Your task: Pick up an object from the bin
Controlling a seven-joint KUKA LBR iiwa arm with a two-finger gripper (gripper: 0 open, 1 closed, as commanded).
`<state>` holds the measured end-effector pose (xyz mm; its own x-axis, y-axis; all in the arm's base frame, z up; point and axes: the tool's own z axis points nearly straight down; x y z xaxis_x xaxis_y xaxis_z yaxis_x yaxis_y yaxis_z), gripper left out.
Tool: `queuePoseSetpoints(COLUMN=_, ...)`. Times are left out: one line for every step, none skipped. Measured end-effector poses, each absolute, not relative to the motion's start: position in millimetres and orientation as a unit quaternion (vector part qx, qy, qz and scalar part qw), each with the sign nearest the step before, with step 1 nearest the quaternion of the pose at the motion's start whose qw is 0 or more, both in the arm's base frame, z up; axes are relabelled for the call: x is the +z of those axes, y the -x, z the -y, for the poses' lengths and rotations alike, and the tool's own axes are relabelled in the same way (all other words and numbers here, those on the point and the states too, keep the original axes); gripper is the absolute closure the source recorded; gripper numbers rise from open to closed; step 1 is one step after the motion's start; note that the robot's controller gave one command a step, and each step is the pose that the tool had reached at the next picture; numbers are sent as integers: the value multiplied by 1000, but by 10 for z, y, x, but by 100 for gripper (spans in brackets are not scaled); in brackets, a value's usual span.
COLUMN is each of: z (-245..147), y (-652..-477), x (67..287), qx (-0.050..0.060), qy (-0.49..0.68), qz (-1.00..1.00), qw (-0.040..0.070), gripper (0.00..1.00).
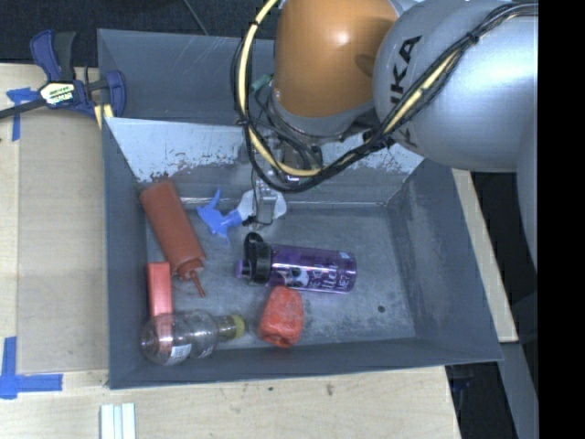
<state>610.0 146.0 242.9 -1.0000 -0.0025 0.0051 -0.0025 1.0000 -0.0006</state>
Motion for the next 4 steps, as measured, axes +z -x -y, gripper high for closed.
queuePoseSetpoints(z=-1452, y=-6116, x=2482, qx=-1, qy=0, qz=1000, qw=-2, gripper=100)
queuePoseSetpoints(z=-1451, y=-6116, x=2482, qx=-1, qy=1, qz=1000, qw=-2, gripper=0)
queuePoseSetpoints(z=-1450, y=-6116, x=2482, qx=-1, qy=1, qz=1000, qw=-2, gripper=0)
queuePoseSetpoints(z=-1278, y=-6053, x=2119, qx=-1, qy=-37, qz=999, qw=-4, gripper=0)
